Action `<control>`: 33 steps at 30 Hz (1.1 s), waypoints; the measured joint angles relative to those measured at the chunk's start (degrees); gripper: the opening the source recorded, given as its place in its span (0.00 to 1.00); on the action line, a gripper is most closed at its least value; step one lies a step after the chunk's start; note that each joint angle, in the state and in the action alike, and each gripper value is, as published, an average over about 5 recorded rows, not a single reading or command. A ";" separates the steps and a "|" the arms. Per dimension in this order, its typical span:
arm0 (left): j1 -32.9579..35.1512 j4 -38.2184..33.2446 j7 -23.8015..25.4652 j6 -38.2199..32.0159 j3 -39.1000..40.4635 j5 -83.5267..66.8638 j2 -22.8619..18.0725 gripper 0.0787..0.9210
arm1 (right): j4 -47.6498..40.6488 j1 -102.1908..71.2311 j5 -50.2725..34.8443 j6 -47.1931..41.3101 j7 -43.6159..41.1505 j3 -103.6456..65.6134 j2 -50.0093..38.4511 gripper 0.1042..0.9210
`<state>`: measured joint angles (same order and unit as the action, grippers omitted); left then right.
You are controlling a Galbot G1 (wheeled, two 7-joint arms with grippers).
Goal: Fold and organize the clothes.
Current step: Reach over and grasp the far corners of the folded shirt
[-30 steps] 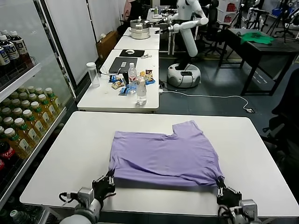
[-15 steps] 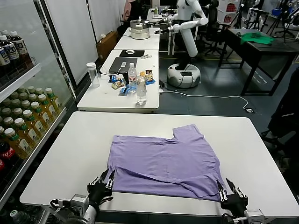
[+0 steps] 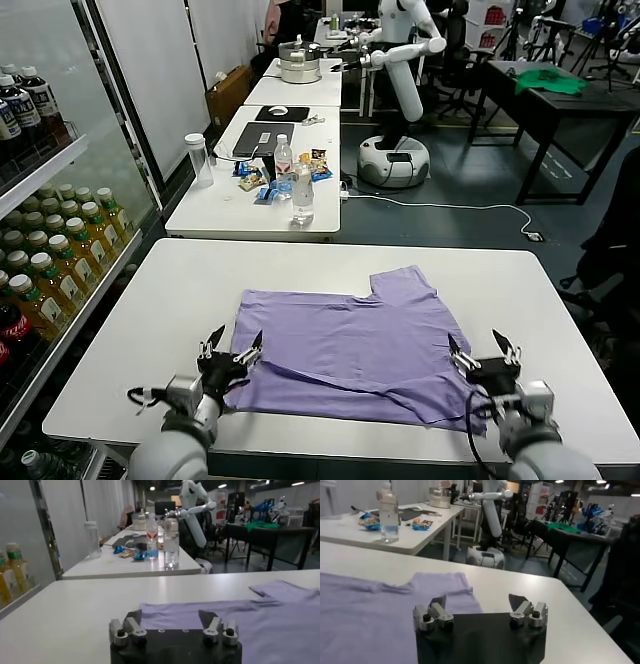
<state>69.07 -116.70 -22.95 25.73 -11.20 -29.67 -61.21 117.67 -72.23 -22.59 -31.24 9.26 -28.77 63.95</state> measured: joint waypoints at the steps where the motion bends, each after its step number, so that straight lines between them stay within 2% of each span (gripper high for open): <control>1: -1.48 1.34 -0.12 0.25 0.56 -0.36 -0.24 0.88 | -1.58 2.01 -0.61 -0.17 0.03 0.97 -0.20 0.88; 15: -17.78 18.64 -1.48 4.82 6.29 -1.24 -4.52 0.88 | -22.86 23.64 -3.74 -1.44 -0.08 12.74 0.03 0.88; 24: -23.21 25.68 -2.47 6.38 7.31 -0.93 -5.79 0.88 | -33.84 31.84 -4.27 -1.70 -0.25 17.14 1.50 0.88; 33: -24.94 28.58 -1.60 7.08 8.79 -2.10 -5.63 0.87 | -42.02 37.03 -4.74 -1.89 -1.16 19.89 2.95 0.88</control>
<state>44.14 -88.13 -24.55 32.82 -2.41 -31.78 -66.84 75.65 -35.20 -27.34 -33.13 8.09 -8.88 66.90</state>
